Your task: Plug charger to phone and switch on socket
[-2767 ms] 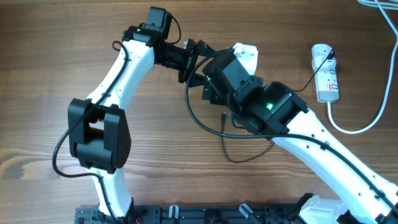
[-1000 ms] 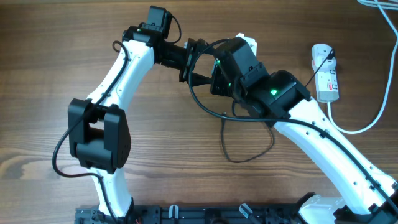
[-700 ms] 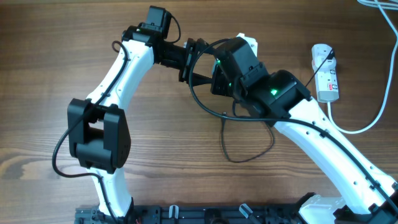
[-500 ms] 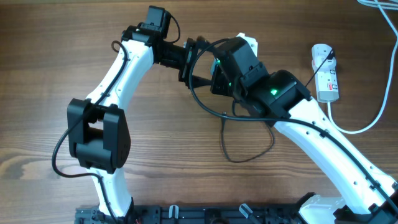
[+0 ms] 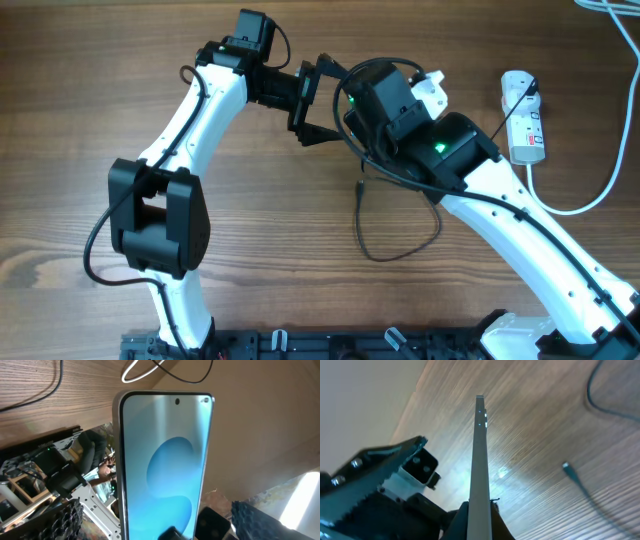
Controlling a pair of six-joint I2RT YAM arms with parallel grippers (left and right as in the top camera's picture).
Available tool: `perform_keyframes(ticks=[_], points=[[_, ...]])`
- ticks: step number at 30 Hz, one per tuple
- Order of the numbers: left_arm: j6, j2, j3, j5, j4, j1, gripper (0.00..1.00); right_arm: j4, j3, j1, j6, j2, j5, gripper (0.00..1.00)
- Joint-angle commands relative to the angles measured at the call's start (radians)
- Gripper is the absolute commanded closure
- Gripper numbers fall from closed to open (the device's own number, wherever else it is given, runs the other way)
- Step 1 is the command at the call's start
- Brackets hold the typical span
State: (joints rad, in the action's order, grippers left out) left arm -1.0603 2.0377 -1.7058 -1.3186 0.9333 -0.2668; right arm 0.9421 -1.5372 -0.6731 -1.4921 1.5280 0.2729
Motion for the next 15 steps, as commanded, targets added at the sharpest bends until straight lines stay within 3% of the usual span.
perform_keyframes(ticks=[1,3,7,9,13,15], points=[[0.000,-0.026,-0.017,-0.023,-0.003,0.003,0.06,-0.002,-0.013,0.000,-0.209,-0.014,-0.007,0.96],[-0.023,-0.026,-0.017,-0.023,-0.003,0.003,0.28,0.004,-0.013,0.000,-0.295,-0.030,-0.011,0.96],[-0.056,-0.026,-0.017,-0.024,-0.003,0.003,0.48,0.004,-0.013,0.000,-0.394,-0.071,-0.011,0.96],[-0.056,-0.026,-0.017,-0.032,-0.003,0.003,0.47,-0.007,-0.013,0.000,-0.404,-0.095,-0.004,0.96],[-0.082,-0.026,-0.017,-0.120,-0.003,0.003,0.25,-0.010,-0.012,0.000,-0.428,-0.104,-0.005,0.96],[-0.082,-0.026,-0.017,-0.133,-0.003,0.003,0.23,-0.006,-0.012,0.000,-0.447,-0.103,-0.010,0.96]])
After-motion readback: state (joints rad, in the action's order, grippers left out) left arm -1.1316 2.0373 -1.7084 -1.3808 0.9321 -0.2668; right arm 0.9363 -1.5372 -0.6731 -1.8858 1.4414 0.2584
